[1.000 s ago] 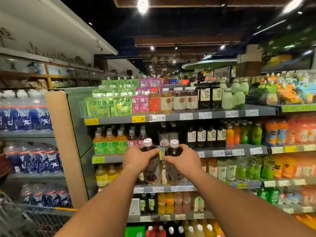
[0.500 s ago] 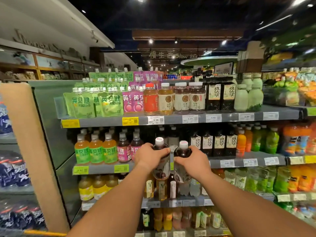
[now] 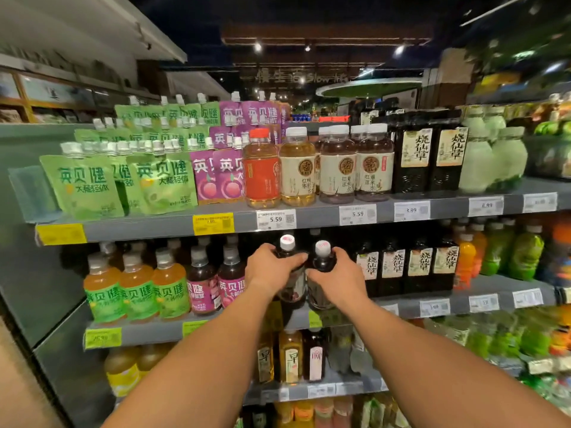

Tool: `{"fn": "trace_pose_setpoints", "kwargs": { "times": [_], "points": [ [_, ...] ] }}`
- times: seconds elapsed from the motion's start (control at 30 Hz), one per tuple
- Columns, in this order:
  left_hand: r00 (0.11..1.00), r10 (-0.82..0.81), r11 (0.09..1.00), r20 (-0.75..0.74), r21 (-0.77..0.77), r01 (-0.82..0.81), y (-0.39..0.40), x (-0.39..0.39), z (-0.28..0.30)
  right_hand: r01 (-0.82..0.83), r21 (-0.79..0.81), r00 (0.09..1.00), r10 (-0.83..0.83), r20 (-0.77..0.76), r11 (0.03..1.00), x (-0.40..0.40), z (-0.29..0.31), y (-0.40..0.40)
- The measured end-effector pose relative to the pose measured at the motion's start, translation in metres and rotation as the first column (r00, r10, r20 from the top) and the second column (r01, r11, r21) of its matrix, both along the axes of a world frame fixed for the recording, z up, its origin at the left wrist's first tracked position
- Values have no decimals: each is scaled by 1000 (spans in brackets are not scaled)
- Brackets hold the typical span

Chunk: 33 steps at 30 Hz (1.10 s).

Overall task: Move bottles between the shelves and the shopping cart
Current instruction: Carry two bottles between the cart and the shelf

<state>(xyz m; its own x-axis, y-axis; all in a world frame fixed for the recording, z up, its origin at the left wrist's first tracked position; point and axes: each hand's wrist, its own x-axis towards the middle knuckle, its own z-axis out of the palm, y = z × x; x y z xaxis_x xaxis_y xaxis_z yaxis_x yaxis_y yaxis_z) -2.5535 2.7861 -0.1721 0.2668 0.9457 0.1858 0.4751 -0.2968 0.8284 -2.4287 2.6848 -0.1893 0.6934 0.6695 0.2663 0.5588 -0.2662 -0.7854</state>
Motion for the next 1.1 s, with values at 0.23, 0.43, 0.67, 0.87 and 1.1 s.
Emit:
{"fn": "trace_pose_setpoints", "kwargs": {
  "times": [0.23, 0.43, 0.67, 0.87, 1.1],
  "points": [
    [999, 18, 999, -50, -36, -20, 30, 22, -15, 12, -67, 999, -10, 32, 998, 26, -11, 36],
    [994, 3, 998, -113, -54, -9, 40, 34, -35, 47, -148, 999, -47, 4, 988, 43, -22, 51],
    [991, -10, 997, -134, -71, 0, 41, 40, -40, 92, -125, 991, -103, -84, 988, 47, -32, 57],
    [997, -17, 981, -70, -193, 3, 36, 42, -49, 85, -115, 980, -104, -171, 990, 36, -41, 54],
    [995, 29, 988, -90, -151, -43, 6, 30, -50, 43, -119, 987, -61, -150, 992, 17, -39, 28]
  ]
}}
